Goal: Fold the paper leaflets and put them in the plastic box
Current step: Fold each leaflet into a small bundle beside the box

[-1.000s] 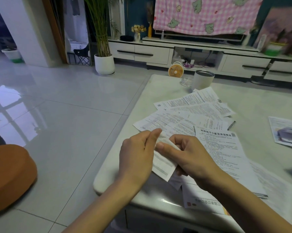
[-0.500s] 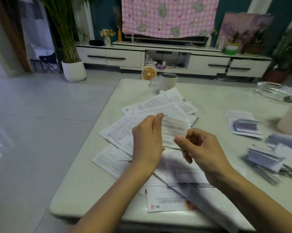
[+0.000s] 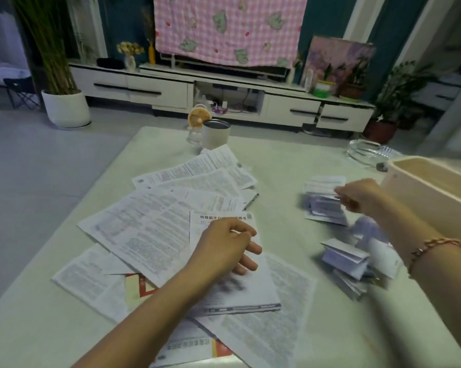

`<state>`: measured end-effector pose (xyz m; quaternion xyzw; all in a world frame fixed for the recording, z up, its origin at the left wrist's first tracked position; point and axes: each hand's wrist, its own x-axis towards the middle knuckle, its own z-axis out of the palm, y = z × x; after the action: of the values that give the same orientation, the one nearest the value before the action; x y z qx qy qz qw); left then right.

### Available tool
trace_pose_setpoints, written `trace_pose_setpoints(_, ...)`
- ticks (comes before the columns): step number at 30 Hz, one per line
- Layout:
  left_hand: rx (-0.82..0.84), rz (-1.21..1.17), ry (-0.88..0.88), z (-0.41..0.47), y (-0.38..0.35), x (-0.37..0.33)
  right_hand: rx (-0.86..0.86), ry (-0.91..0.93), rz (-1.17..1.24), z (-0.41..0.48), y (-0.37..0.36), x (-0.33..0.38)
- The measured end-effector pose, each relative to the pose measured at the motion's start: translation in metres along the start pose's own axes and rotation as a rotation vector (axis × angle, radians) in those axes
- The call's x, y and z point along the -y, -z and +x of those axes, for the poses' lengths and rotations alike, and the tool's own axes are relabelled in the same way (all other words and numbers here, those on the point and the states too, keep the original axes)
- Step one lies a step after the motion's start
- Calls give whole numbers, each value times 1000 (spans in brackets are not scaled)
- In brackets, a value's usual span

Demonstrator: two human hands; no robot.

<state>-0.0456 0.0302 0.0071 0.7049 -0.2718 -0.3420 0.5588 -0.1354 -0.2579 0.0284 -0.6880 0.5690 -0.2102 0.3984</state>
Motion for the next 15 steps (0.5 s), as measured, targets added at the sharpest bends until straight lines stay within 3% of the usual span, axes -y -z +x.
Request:
trace_pose_setpoints(3,-6,13,24,6,-3,0,51,-69,-519,14,-9,-18)
trace_pose_setpoints(5,-20,14,25,10,-4,0,40,-34,-683,14,-10,-19)
trace_pose_setpoints(15,-212,8,-17,17,21,0,-135,149,-426,16,0,-5)
